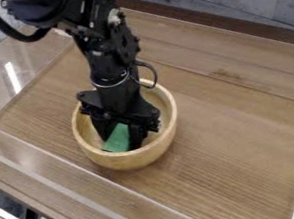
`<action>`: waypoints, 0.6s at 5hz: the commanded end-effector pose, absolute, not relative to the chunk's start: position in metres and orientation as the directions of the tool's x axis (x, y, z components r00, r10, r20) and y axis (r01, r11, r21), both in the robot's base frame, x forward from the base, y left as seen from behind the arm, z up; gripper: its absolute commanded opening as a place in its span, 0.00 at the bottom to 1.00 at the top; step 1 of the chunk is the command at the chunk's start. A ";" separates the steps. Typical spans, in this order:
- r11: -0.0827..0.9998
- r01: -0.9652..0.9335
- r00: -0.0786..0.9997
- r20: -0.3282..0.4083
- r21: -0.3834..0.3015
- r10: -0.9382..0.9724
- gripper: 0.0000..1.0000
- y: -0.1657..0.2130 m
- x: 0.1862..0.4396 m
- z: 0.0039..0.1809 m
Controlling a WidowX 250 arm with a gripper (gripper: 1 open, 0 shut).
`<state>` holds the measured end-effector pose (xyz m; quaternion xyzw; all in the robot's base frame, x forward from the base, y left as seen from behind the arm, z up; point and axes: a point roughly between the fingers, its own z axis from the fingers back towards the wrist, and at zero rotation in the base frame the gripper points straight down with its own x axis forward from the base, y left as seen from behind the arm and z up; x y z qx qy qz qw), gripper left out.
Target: Move green stick from inside the wooden bowl to the table next to it
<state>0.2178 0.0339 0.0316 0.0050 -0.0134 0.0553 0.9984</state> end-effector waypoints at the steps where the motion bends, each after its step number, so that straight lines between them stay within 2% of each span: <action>1: 0.993 -0.122 0.989 0.090 0.002 0.121 0.00 0.038 0.231 0.049; 3: 0.991 -0.134 0.987 0.085 -0.013 0.134 0.00 0.039 0.232 0.057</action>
